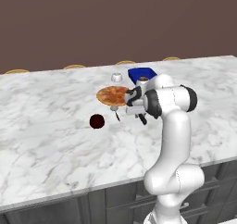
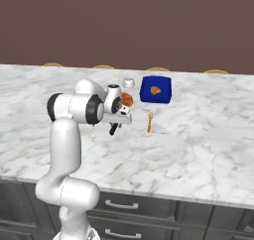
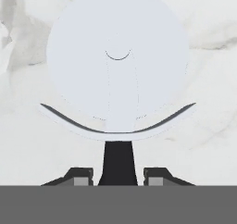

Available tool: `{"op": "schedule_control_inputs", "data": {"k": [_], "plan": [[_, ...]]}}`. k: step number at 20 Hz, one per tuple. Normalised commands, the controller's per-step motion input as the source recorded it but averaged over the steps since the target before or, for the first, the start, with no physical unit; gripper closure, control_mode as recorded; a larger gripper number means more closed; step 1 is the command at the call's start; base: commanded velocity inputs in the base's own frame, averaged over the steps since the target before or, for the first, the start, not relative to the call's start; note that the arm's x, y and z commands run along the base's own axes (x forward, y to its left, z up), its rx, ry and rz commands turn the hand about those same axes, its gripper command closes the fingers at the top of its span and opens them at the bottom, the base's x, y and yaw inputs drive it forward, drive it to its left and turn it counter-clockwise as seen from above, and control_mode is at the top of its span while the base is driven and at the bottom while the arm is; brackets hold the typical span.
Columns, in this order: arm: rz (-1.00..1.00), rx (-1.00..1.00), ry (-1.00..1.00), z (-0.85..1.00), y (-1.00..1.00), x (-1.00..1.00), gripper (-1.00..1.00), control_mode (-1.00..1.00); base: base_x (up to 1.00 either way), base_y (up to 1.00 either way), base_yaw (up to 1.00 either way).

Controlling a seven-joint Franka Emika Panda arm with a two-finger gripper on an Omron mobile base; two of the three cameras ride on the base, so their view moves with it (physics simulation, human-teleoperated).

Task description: Take the pizza cutter from the drawer on the right and place it on the dining counter for cutting.

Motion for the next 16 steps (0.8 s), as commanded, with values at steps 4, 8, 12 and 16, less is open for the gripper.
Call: {"op": "schedule_control_inputs", "data": {"k": [4, 8, 12, 16], "plan": [[0.00, 0.00, 0.00, -0.04, 0.00, 0.02, 1.00, -1.00, 0.00, 0.00, 0.00], [0.00, 0.00, 0.01, 0.00, 0.00, 0.00, -1.00, -1.00, 0.00, 0.00, 0.00], [0.00, 0.00, 0.00, 0.00, 0.00, 0.00, -1.00, -1.00, 0.00, 0.00, 0.00], [0.00, 0.00, 0.00, 0.00, 0.00, 0.00, -1.00, -1.00, 0.00, 0.00, 0.00]]}}
